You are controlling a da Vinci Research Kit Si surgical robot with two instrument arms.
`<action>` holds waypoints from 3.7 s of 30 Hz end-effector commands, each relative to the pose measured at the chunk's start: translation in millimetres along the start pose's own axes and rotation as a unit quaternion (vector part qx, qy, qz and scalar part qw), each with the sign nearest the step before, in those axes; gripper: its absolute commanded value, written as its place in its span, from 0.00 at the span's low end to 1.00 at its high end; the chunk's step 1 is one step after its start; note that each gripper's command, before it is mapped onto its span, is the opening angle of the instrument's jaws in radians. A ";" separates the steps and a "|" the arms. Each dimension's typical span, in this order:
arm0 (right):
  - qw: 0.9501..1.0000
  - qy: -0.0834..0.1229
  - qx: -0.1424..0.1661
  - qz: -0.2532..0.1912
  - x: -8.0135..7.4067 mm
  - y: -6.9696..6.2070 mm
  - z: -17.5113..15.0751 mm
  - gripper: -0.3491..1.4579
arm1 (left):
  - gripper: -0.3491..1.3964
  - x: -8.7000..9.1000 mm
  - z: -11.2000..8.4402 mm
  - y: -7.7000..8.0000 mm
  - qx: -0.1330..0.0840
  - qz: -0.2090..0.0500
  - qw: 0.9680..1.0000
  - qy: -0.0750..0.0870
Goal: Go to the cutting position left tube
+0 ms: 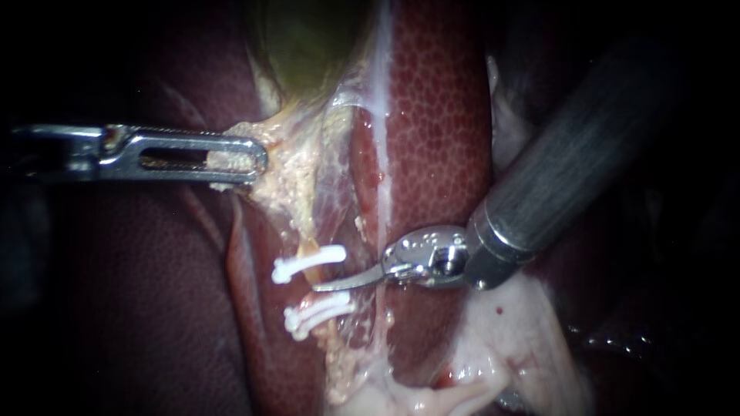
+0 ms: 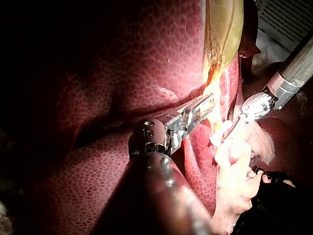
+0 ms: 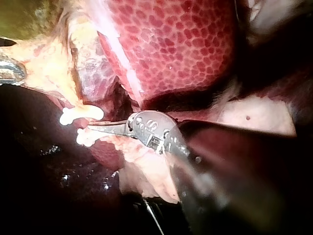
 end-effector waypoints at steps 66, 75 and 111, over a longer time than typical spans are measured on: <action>1.000 0.005 0.009 -0.008 -0.5 -1.3 -2.2 0.48 | 0.00 0.0 -0.3 0.0 0.001 0.000 1.000 0.000; 1.000 0.005 0.010 -0.009 -0.4 -1.4 -3.1 0.49 | 0.00 0.0 -0.5 0.1 0.001 0.000 1.000 0.001; 0.999 0.037 0.024 -0.015 1.5 -1.7 1.9 0.81 | 0.00 0.1 -0.5 -0.3 0.001 0.000 1.000 0.001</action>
